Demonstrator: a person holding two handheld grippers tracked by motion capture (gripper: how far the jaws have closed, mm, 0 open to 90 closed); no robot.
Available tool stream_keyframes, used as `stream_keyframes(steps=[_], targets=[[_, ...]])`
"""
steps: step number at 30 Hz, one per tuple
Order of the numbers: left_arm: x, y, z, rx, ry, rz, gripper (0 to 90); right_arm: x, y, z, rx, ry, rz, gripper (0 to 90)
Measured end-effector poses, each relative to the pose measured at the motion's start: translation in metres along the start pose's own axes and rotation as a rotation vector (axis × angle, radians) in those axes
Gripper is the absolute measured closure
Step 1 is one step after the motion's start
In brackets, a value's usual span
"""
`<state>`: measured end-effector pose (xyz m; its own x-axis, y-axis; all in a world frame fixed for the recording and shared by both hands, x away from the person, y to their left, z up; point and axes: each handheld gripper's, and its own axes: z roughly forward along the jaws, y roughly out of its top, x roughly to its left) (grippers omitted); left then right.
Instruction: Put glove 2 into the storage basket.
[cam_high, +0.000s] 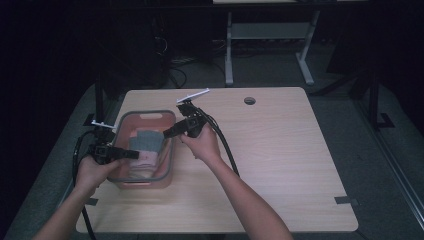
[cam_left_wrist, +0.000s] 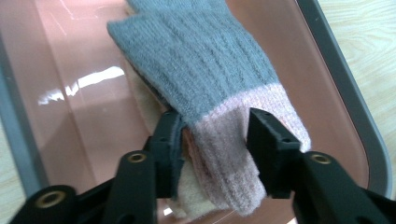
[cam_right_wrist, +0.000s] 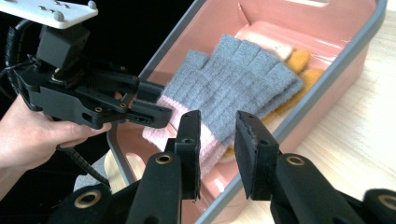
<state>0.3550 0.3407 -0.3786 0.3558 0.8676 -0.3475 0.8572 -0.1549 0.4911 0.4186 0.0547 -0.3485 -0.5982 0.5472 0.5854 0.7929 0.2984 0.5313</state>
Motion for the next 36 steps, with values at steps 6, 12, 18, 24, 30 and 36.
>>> stream_keyframes(steps=[6,12,18,24,30,36], targets=[[-0.001,0.003,-0.005,-0.005,0.024,0.016,47.7,-0.004,-0.003,-0.007,-0.009,-0.006,0.002,69.8],[-0.003,0.009,-0.013,-0.034,0.051,0.024,45.4,-0.009,-0.006,-0.016,-0.017,-0.017,-0.001,68.0],[-0.007,0.012,-0.015,-0.036,0.067,0.025,45.6,-0.018,-0.011,-0.026,-0.021,-0.030,0.016,66.1],[-0.011,0.017,-0.022,-0.055,0.073,0.032,45.6,-0.024,-0.017,-0.036,-0.033,-0.042,0.026,64.7],[-0.018,0.021,-0.026,-0.074,0.063,0.045,45.5,-0.029,-0.024,-0.045,-0.044,-0.046,0.036,62.4],[-0.028,0.028,-0.028,-0.083,0.060,0.062,44.4,-0.037,-0.034,-0.055,-0.053,-0.056,0.051,61.4]])
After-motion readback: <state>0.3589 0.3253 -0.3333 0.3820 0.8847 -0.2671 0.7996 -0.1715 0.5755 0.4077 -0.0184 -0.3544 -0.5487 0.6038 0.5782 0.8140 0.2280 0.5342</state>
